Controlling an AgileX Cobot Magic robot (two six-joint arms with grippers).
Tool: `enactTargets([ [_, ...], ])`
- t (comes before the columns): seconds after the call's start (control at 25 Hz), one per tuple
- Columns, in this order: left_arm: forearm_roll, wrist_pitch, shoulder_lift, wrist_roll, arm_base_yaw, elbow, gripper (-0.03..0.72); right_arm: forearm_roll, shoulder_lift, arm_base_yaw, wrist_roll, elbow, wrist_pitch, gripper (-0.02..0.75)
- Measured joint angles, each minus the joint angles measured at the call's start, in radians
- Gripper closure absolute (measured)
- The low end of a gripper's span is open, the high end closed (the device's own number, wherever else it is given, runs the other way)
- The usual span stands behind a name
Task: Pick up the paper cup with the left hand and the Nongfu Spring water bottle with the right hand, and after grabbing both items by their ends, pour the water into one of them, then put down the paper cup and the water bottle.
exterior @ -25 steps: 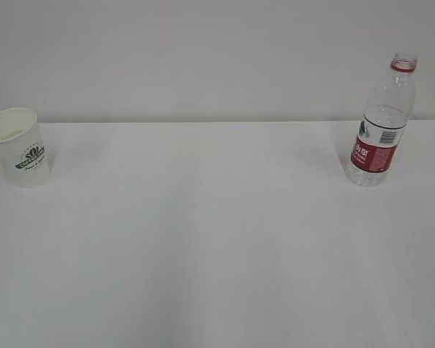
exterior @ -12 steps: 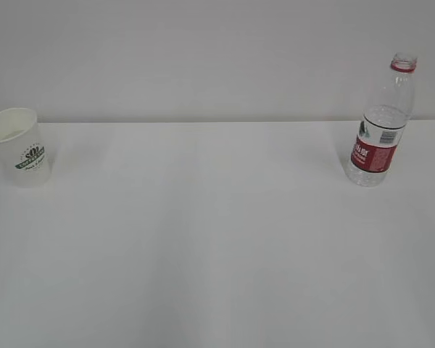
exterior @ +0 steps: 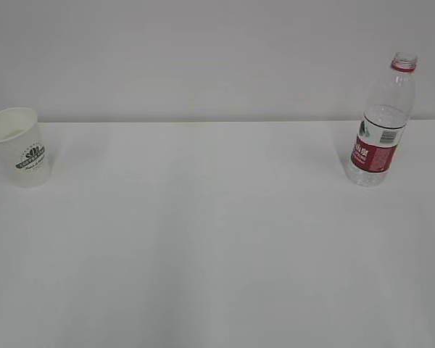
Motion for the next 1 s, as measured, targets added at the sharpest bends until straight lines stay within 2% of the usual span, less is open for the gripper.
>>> enactTargets([
  [0.28,0.0,-0.006,-0.002,0.0,0.0,0.002,0.36,0.0,-0.108,0.0,0.0,0.0,0.002,0.15],
  [0.84,0.0,-0.006,-0.002,0.0,0.0,0.002,0.36,0.0,-0.113,0.0,0.002,0.0,0.007,0.151],
  [1.0,-0.002,-0.006,-0.002,0.0,0.0,0.002,0.309,0.0,-0.113,0.0,0.004,0.0,0.007,0.15],
])
